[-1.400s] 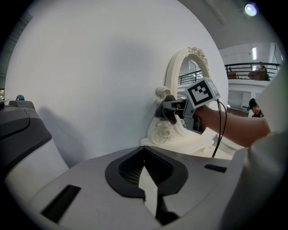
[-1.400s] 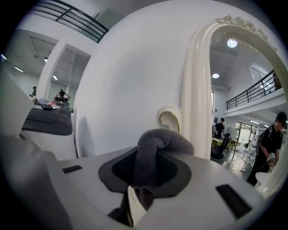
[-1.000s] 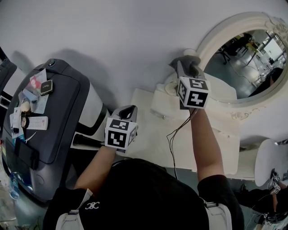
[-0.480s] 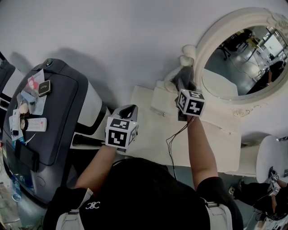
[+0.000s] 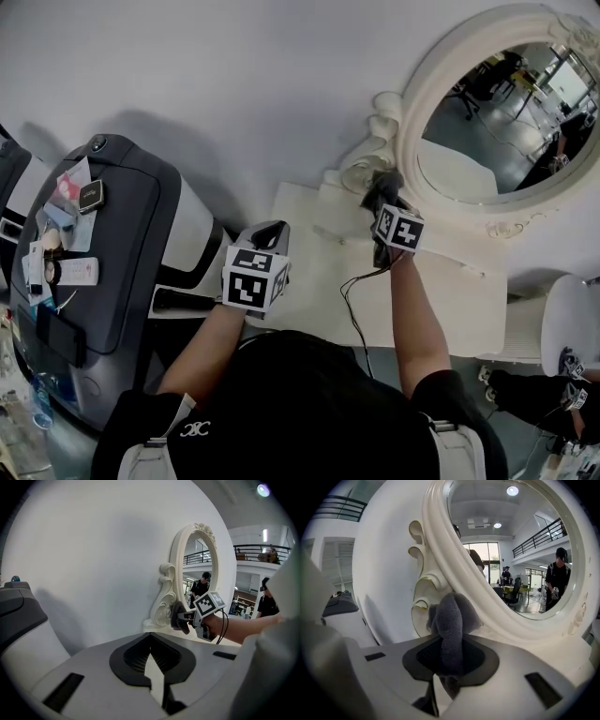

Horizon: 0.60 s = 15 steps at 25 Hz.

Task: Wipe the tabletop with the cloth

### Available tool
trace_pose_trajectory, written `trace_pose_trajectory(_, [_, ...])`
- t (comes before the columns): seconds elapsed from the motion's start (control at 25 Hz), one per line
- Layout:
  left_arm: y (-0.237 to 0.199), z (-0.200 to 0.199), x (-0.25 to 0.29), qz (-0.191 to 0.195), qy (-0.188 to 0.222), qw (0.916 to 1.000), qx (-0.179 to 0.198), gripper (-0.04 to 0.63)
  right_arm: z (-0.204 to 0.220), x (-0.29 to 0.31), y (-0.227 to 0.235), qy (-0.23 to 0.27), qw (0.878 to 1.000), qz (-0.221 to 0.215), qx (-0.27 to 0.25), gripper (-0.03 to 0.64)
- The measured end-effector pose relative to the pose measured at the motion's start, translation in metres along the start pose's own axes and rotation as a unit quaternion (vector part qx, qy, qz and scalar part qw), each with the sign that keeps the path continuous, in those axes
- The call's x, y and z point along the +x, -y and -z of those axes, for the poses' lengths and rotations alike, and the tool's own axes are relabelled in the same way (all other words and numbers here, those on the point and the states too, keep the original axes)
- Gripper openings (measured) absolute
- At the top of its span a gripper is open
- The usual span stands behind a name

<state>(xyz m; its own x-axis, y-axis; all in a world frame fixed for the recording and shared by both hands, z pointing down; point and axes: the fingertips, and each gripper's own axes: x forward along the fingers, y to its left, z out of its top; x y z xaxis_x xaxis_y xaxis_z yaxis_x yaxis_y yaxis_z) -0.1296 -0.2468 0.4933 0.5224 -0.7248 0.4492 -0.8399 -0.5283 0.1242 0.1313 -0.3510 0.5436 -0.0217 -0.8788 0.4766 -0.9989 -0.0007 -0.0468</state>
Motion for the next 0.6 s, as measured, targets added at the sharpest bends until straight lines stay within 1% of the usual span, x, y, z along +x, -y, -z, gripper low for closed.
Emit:
trace_pose_trajectory(0.16, [0.001,0.001,0.001,0.000,-0.003,1.0000,0.001,0.006,0.016,0.004,0.029,-0.019,0.999,0.036,0.021,0.081])
trace_pose_trajectory(0.4, [0.012,0.006,0.009,0.011,-0.011,0.9999,0.004,0.006,0.034,-0.004,0.071,-0.032,0.993,0.071,0.088,0.081])
trace_pose_trajectory(0.52, [0.024,0.008,0.017,0.025,-0.016,0.9995,0.007,0.006,0.037,-0.015,0.077,-0.024,0.993,0.079,0.086,0.081])
trace_pose_trajectory(0.6, [0.034,0.009,0.022,0.035,-0.019,0.9992,0.009,0.006,0.038,-0.026,0.078,-0.010,0.993,0.081,0.081,0.081])
